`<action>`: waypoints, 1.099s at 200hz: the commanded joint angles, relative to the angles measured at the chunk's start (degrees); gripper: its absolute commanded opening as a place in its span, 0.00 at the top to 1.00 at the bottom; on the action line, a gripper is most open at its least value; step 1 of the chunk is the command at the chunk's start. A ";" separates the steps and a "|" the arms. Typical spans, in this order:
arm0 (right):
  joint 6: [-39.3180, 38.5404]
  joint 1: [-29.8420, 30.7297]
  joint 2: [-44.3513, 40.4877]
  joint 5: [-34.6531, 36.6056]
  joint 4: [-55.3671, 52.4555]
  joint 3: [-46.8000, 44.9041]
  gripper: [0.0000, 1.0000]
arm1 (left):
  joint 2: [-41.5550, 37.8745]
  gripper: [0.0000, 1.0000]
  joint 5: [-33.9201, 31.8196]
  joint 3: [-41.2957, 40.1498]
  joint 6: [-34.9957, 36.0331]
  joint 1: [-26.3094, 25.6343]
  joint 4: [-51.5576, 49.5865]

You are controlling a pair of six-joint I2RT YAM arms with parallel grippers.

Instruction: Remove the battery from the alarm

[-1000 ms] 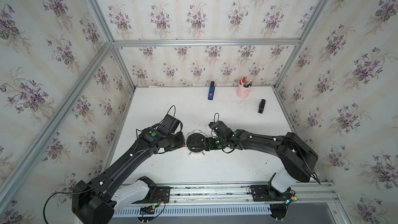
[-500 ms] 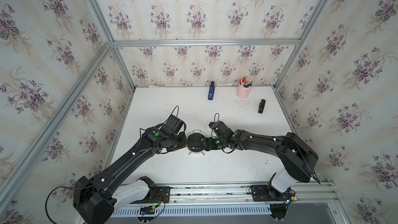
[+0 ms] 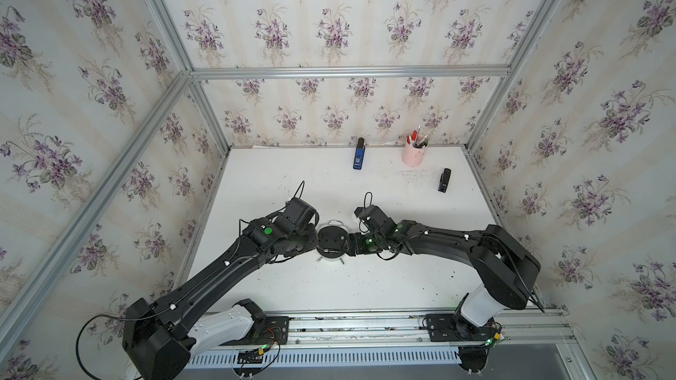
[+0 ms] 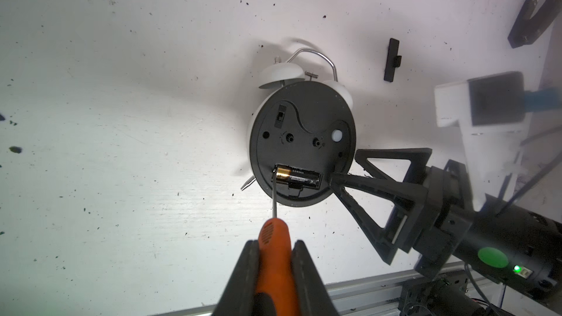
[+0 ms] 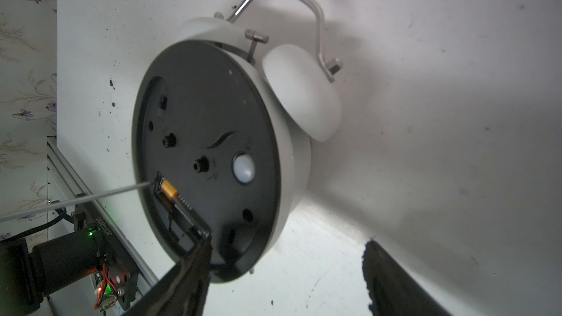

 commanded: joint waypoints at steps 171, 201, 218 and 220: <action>5.83 -0.74 1.87 0.77 2.93 -1.46 0.28 | -0.98 1.00 2.76 -7.73 -0.98 -1.09 5.01; 7.94 -2.05 0.12 0.80 5.37 -3.29 0.28 | -1.89 1.00 2.47 -8.69 -1.34 -1.09 4.50; 9.10 -3.32 -0.56 -0.09 6.87 -4.34 0.28 | -1.92 1.00 2.58 -8.98 -1.32 -1.09 4.24; 9.26 -3.49 -0.60 -0.31 7.22 -4.55 0.28 | -1.87 1.00 2.58 -9.04 -1.33 -1.09 4.26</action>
